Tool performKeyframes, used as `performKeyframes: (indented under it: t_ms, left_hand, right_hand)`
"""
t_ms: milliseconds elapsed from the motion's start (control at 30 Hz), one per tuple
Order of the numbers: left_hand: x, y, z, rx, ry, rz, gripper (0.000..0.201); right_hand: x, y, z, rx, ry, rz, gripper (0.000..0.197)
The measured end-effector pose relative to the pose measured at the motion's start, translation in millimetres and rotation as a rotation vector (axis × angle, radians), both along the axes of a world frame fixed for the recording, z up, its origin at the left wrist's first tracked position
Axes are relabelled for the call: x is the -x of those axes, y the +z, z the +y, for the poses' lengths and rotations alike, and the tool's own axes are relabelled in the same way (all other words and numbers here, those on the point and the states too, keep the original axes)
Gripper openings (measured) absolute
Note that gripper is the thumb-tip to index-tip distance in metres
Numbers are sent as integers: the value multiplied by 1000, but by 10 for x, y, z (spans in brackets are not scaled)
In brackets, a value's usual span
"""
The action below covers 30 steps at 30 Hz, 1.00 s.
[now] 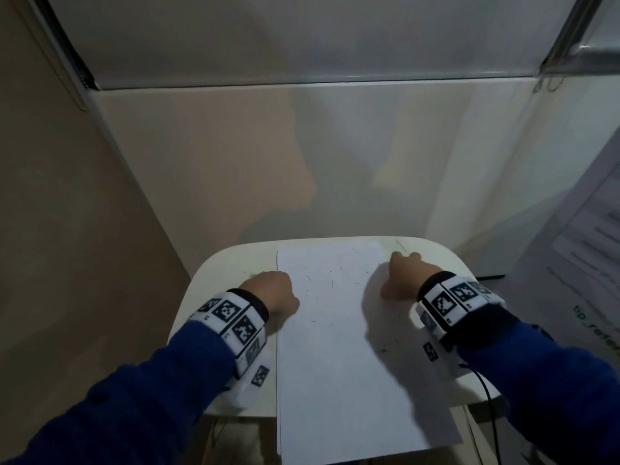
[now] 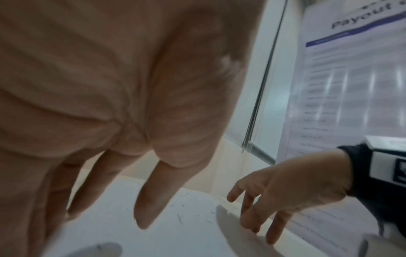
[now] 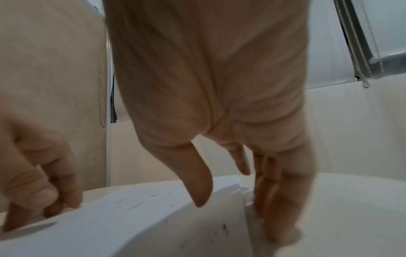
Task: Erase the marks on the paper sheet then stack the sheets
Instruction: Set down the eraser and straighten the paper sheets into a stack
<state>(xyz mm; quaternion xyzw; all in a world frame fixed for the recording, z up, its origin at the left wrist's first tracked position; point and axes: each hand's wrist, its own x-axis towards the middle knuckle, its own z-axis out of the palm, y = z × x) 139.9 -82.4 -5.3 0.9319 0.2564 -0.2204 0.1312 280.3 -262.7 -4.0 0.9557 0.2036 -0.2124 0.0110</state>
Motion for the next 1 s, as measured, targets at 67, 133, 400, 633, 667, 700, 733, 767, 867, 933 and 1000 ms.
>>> performKeyframes:
  t_ms: [67,133,400,633,667,700,733,767,867,933,1000]
  left_hand:
    - [-102,24,-65,5,32,8,18]
    - [-169,25,-102,-5,61,0,15]
    - [-449,18,-78,105,98,-183,50]
    - [-389,19,1,90,94,-301,65]
    - [-320,33,24,56,100,-282,65]
    - [-243,38,56,27,98,-259,65]
    - [-159,56,83,3,86,-214,66]
    - [-76,71,120,-20,76,-136,67]
    - [181,170,166,-64,83,127,87]
    - [272,219,165,-42,132,205,105]
    - [285,252,119,-29,158,252,111]
  right_hand:
    - [-8,8,-7,-57,-11,38,53]
    - [-21,16,-19,-104,6,51,50]
    - [-41,-28,-217,-68,10,26,76]
    - [-316,-55,-89,-206,155,-52,89]
    - [-356,-69,-52,-201,140,-33,87]
    - [-390,-86,-15,-192,132,-19,85]
    - [-412,-100,19,-182,127,-17,82]
    - [-433,-110,52,-173,125,-24,79]
    - [-463,-108,134,-137,125,-37,80]
    - [-456,-97,159,-97,114,-49,84]
    - [-439,-95,148,-60,85,-52,88]
